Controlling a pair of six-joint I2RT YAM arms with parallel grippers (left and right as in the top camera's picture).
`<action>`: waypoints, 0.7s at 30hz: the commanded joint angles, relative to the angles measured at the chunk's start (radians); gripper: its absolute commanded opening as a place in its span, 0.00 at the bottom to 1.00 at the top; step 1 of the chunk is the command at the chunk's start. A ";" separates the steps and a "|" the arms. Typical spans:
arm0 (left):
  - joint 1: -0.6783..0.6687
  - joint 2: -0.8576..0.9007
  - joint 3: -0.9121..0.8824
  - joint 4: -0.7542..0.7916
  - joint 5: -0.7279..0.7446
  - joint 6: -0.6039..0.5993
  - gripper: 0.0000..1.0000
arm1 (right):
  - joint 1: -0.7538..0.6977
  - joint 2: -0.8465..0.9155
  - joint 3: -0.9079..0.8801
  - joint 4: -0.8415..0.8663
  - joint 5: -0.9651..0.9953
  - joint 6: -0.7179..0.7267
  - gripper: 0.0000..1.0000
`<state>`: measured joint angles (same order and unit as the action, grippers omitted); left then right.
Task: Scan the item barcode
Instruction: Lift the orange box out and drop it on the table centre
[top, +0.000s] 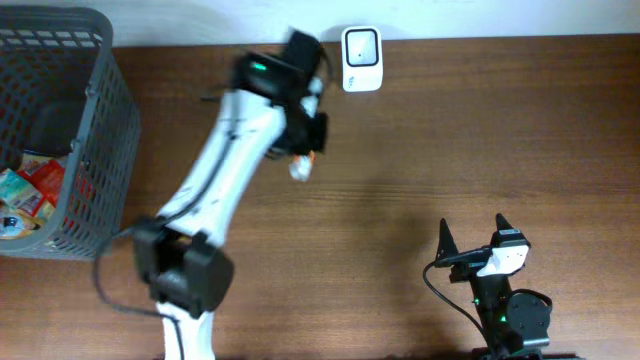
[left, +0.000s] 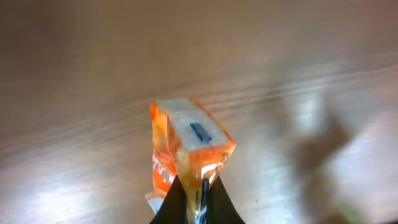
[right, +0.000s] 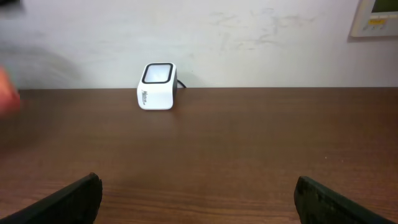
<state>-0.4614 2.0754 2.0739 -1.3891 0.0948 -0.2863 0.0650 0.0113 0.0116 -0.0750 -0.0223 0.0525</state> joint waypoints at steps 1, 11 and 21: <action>-0.034 0.074 -0.106 0.031 -0.033 -0.016 0.00 | -0.006 -0.005 -0.006 -0.005 0.012 0.004 0.99; -0.040 0.153 -0.114 0.019 -0.032 -0.008 0.42 | -0.006 -0.005 -0.006 -0.005 0.012 0.004 0.98; 0.015 0.153 0.413 -0.299 -0.136 0.056 0.93 | -0.006 -0.005 -0.006 -0.005 0.012 0.004 0.98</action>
<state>-0.4706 2.2372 2.2932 -1.6211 0.0528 -0.2512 0.0650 0.0109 0.0116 -0.0750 -0.0227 0.0532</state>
